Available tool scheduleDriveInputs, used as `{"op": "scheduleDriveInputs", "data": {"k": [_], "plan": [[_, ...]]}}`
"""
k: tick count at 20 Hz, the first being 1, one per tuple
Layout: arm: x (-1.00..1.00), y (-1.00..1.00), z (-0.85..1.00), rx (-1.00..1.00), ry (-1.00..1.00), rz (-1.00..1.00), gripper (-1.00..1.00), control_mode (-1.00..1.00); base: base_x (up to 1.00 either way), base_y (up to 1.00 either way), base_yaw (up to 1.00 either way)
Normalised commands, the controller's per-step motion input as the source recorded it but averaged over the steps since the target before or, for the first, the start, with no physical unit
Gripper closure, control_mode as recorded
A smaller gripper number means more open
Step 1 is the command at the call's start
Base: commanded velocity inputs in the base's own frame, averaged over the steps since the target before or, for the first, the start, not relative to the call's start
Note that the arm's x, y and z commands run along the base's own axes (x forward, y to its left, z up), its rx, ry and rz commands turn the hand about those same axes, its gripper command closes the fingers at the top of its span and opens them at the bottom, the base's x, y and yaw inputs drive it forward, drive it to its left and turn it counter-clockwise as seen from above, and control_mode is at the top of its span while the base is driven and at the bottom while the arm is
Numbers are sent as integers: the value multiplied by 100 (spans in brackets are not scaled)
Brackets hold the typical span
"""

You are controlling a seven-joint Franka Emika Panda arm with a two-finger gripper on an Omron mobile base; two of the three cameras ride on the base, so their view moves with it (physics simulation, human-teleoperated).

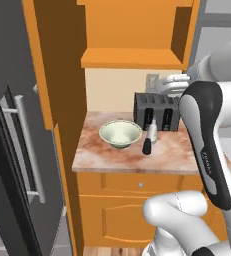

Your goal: Retrieve the bottle and the shaker from the cabinet and place them next to the mixing bowl on the counter. Then add garlic from the fridge to the mixing bowl.

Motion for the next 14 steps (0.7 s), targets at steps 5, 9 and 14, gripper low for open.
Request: {"op": "scheduleDriveInputs", "data": {"k": [5, 9, 14], "plan": [[0, 0, 0, 0, 0, 0, 100, 100, 73, -4, -11], [0, 0, 0, 0, 0, 0, 100, 100, 64, 0, -5], [0, 0, 0, 0, 0, 0, 100, 100, 41, 0, 0]]}}
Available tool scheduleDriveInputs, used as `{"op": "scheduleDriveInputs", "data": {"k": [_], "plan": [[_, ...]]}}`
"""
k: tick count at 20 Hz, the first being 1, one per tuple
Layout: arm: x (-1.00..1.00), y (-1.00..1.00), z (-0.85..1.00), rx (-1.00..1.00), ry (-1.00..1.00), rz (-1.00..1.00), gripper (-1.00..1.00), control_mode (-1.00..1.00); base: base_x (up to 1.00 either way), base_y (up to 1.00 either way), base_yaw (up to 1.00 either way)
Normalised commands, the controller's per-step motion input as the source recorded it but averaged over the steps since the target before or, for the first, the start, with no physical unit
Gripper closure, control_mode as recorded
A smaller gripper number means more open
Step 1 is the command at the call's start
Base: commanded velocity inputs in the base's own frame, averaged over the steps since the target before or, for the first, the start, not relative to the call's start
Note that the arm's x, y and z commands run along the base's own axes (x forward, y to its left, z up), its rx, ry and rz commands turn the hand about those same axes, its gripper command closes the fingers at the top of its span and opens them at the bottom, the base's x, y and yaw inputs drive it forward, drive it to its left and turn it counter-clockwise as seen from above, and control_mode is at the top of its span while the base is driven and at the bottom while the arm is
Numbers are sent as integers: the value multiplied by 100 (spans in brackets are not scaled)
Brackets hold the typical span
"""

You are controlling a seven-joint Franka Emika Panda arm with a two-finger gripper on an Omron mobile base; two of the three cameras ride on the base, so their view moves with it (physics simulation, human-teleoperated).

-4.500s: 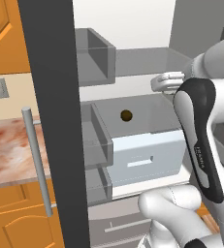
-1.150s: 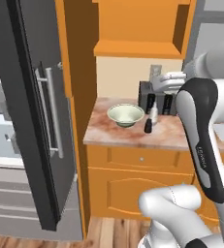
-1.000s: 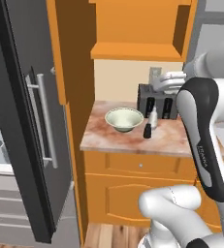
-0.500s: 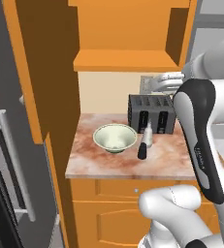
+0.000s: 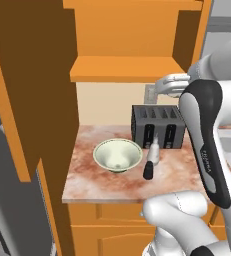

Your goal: Retrieve the bottle and the shaker from the cabinet and place them next to the mixing bowl on the counter. Then add garlic from the fridge to the mixing bowl.

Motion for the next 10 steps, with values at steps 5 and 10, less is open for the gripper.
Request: {"op": "scheduleDriveInputs", "data": {"k": [5, 10], "plan": [[0, 0, 0, 0, 0, 0, 100, 100, 0, 0, 0], [0, 0, 0, 0, 0, 0, 100, 100, 0, 0, 0]]}}
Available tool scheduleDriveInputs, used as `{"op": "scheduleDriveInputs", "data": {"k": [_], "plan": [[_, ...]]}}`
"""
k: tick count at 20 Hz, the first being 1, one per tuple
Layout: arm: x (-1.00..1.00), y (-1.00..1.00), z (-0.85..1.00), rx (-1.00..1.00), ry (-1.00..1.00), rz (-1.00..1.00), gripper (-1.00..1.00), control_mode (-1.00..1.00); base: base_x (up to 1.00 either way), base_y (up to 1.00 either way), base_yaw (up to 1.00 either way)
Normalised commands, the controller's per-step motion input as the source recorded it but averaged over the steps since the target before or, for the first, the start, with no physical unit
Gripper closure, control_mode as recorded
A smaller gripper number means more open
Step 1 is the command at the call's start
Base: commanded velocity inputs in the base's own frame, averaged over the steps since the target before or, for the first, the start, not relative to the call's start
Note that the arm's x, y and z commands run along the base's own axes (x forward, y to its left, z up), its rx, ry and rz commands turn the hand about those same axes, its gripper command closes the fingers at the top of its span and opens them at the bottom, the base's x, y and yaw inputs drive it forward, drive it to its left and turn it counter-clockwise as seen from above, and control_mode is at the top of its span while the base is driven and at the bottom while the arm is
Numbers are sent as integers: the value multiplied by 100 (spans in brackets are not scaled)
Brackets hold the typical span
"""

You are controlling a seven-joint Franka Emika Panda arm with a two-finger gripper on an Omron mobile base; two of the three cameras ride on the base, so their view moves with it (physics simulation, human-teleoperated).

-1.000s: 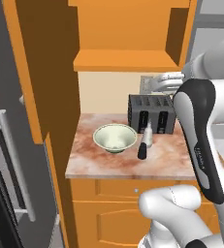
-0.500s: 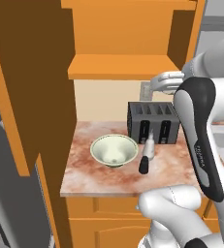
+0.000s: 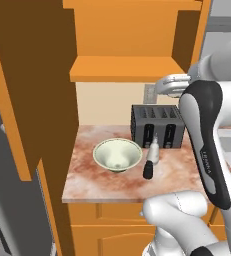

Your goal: Retrieve the bottle and the shaker from the cabinet and place them next to the mixing bowl on the counter. Then add garlic from the fridge to the mixing bowl.

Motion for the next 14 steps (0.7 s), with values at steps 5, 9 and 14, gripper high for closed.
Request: {"op": "scheduleDriveInputs", "data": {"k": [5, 9, 14], "plan": [[0, 0, 0, 0, 0, 0, 100, -100, 0, 0, 0], [40, 5, 1, -4, 34, 0, 100, -100, 0, 0, 0], [36, 0, 3, -2, 44, 0, 100, -100, 0, 0, 0]]}}
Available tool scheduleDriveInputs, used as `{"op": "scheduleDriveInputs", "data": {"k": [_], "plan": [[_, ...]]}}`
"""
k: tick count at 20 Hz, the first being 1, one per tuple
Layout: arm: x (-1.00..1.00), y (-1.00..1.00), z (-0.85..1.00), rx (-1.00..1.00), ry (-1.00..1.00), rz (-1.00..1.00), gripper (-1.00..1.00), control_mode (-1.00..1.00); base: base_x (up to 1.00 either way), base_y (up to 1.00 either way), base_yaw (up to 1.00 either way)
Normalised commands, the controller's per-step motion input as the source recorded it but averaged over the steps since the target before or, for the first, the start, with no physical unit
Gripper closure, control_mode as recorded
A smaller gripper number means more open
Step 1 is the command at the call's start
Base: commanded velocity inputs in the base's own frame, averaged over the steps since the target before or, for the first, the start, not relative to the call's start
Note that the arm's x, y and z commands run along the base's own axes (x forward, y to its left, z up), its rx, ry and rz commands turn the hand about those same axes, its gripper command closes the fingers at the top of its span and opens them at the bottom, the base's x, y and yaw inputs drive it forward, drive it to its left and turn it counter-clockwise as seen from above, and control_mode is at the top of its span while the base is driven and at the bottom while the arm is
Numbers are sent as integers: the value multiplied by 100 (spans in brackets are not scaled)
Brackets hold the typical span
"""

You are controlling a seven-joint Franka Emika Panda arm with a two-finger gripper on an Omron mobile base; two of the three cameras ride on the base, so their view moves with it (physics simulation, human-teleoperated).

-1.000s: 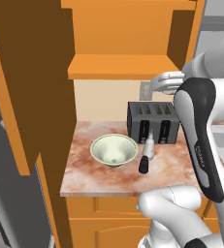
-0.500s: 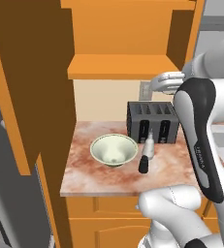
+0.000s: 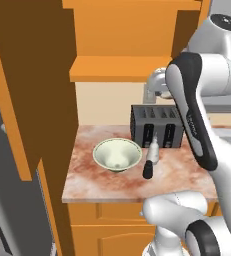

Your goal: Retrieve the bottle and the shaker from the cabinet and place them next to the mixing bowl on the counter. Then add garlic from the fridge to the mixing bowl.

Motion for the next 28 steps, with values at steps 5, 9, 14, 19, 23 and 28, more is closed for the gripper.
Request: {"op": "scheduleDriveInputs", "data": {"k": [5, 9, 14, 19, 23, 28], "plan": [[2, 8, -44, 0, 1, 0, 100, -100, 0, 0, 0], [14, 24, -76, -2, 0, 0, 100, -100, 0, 0, 0], [27, 33, -79, -2, 0, 0, 100, -100, 0, 0, 0], [50, 8, -62, -1, 0, 0, 100, -100, 0, 0, 0], [52, 0, -48, 0, 4, 0, 100, -100, 0, 0, 0], [47, 0, -48, 0, 9, 0, 100, -100, 0, 0, 0]]}}
